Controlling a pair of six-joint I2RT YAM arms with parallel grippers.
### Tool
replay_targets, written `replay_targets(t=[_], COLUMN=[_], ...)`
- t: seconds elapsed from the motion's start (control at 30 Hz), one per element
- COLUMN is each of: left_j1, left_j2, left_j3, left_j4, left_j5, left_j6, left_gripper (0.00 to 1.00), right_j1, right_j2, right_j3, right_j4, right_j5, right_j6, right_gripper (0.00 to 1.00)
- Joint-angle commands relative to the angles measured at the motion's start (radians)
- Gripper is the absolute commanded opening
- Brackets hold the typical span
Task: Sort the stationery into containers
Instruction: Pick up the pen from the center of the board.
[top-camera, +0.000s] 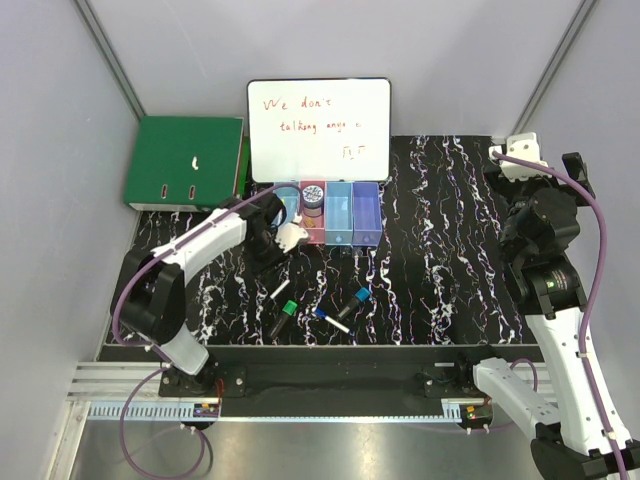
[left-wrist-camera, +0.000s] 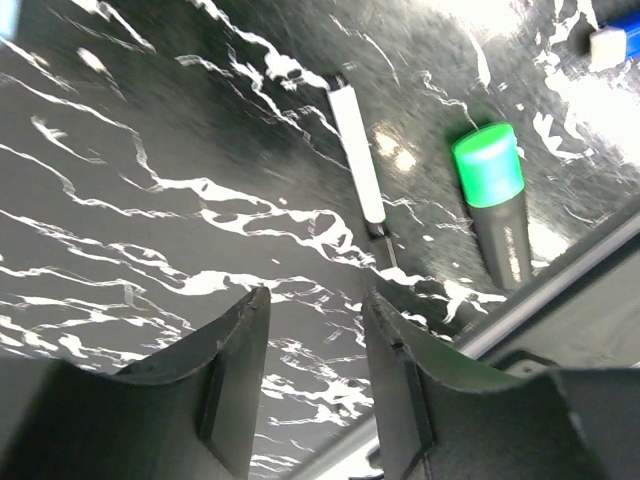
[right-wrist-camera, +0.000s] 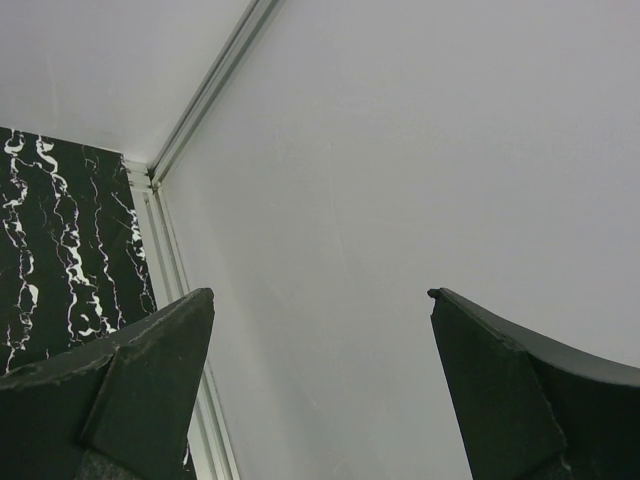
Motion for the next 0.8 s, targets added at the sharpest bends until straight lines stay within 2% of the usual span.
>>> replay_targets(t=[0.0,0.43,0.77], left_j1=[-0.012,-0.072,-0.126], left_j2=[-0.04,-0.049,0.033], left_j3=[-0.043,-0.138,-0.17], left_j4=[-0.037,0.019,0.117], left_j5=[0.012,0.0,-0.039], left_j6=[-0.058,-0.162,-0.257], left_gripper=[0.46,0.46,0.46], right_j1=[-0.006,-0.006,-0.007], right_j2=[-0.009,-0.006,-0.008], right_j3=[0.028,0.031,0.024], right_j4=[0.02,0.018,0.02], right_j5=[-0.022,-0.023,-0.026], right_j6=[0.015,0.017,0.019], right_gripper=[0.97,0.97,0.97])
